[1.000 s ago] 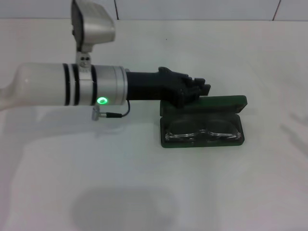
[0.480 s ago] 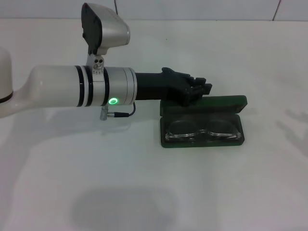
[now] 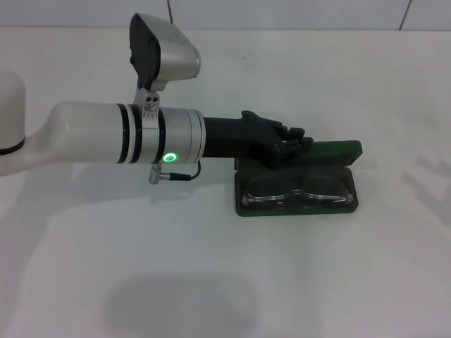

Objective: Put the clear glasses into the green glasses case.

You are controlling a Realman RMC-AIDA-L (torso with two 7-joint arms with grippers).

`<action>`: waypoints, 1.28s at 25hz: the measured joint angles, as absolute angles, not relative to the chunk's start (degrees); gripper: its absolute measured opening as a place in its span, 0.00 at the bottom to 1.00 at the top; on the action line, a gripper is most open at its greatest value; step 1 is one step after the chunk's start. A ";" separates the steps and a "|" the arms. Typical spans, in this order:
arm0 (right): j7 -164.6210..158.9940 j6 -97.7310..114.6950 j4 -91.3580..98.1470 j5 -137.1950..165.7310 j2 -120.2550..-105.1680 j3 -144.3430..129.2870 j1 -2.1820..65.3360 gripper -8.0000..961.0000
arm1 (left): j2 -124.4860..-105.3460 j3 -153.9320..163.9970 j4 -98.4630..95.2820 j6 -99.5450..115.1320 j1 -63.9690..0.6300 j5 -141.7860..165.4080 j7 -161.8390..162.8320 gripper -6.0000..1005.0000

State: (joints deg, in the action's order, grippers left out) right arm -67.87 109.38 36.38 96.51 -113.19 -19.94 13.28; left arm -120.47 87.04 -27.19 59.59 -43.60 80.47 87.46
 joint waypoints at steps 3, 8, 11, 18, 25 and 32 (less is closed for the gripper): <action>-67.86 109.31 36.38 96.51 -113.20 -19.95 13.61 0.41 | -120.47 88.03 -27.13 59.25 -43.59 80.30 87.57 0.21; -67.85 109.27 36.38 96.51 -113.30 -19.95 13.91 0.41 | -120.49 89.39 -27.08 59.16 -43.57 80.12 87.77 0.21; -67.85 109.32 36.38 96.51 -113.30 -20.02 13.92 0.41 | -120.49 89.84 -27.07 59.22 -43.56 80.03 87.86 0.21; -67.85 109.31 36.29 96.51 -113.29 -20.04 13.90 0.41 | -120.49 91.97 -27.06 59.75 -43.01 79.97 87.66 0.21; -67.85 109.41 36.29 96.50 -113.29 -20.03 13.88 0.42 | -120.50 94.37 -27.94 60.18 -41.51 80.15 86.34 0.21; -67.85 109.70 36.29 96.50 -113.25 -20.04 13.83 0.42 | -120.38 97.04 -29.11 62.37 -41.15 77.31 83.92 0.22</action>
State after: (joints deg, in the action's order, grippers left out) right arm -67.85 109.70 36.29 96.50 -113.25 -20.04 13.83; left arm -120.38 97.04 -29.11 62.37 -41.15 77.31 83.92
